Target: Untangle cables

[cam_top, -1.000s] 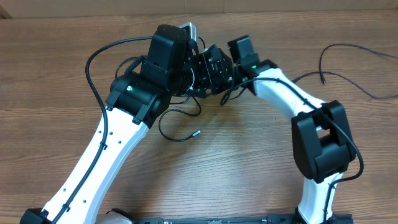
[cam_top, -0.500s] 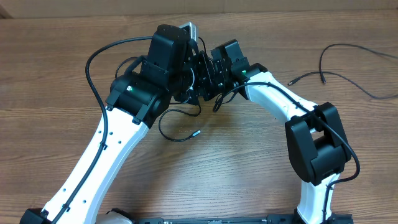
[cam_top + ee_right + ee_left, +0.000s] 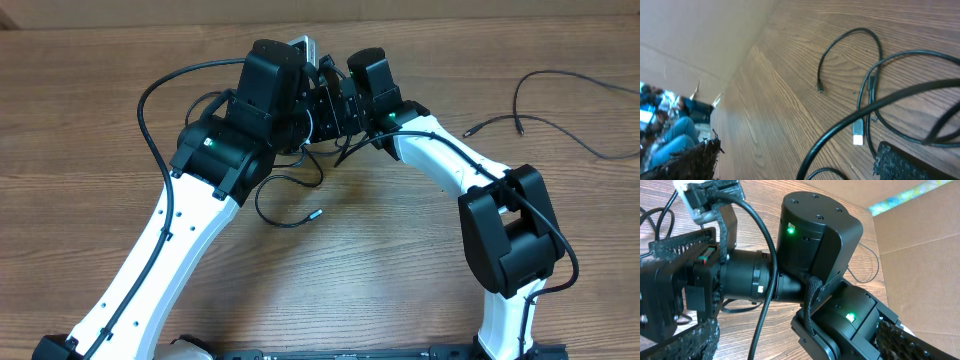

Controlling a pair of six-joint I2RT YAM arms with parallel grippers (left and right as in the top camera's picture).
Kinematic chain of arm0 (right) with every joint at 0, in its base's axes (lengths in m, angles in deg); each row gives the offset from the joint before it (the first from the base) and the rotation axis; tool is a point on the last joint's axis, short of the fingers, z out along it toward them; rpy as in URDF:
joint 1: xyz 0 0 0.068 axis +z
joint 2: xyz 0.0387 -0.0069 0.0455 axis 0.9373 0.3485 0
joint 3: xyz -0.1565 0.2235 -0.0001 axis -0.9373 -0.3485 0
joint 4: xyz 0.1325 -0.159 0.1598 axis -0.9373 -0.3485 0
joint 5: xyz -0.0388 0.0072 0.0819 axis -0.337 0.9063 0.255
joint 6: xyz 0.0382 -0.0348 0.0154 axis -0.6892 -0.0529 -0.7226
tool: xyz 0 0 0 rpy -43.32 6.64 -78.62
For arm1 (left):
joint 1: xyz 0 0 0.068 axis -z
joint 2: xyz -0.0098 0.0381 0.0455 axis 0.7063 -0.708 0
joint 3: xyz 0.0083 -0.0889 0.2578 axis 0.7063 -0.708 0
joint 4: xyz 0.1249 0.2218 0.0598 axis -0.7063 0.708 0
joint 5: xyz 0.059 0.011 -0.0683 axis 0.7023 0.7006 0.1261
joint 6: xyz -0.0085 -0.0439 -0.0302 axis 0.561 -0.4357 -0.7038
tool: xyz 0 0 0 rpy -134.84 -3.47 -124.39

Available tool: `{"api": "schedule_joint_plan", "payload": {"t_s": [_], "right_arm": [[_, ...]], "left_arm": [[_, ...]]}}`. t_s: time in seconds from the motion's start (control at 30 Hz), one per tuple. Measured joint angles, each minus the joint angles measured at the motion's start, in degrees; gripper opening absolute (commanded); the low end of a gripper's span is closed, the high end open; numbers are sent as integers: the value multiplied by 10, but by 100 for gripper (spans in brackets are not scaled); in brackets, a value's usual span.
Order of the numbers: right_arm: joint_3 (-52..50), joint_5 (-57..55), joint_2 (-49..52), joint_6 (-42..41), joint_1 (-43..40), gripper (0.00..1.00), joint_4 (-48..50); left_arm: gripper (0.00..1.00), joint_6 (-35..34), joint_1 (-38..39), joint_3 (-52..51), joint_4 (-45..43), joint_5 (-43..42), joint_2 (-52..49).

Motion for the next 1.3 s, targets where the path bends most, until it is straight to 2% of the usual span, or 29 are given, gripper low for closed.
{"api": "schedule_joint_plan", "payload": {"t_s": [0.47, 0.67, 0.77, 0.97, 1.07, 1.3], "right_arm": [[0, -39, 0, -44, 6, 100, -9], [0, -56, 0, -46, 16, 78, -1], [0, -61, 0, -49, 16, 56, -1], [0, -67, 1, -47, 16, 26, -27], [0, -74, 2, -46, 16, 5, -49], [0, -85, 3, -44, 10, 4, -96]], "left_arm": [[100, 0, 0, 0, 0, 0, 0], [100, 0, 0, 0, 0, 0, 0], [100, 0, 0, 0, 0, 0, 0], [100, 0, 0, 0, 0, 0, 0], [100, 0, 0, 0, 0, 0, 0], [100, 0, 0, 0, 0, 0, 0]]}}
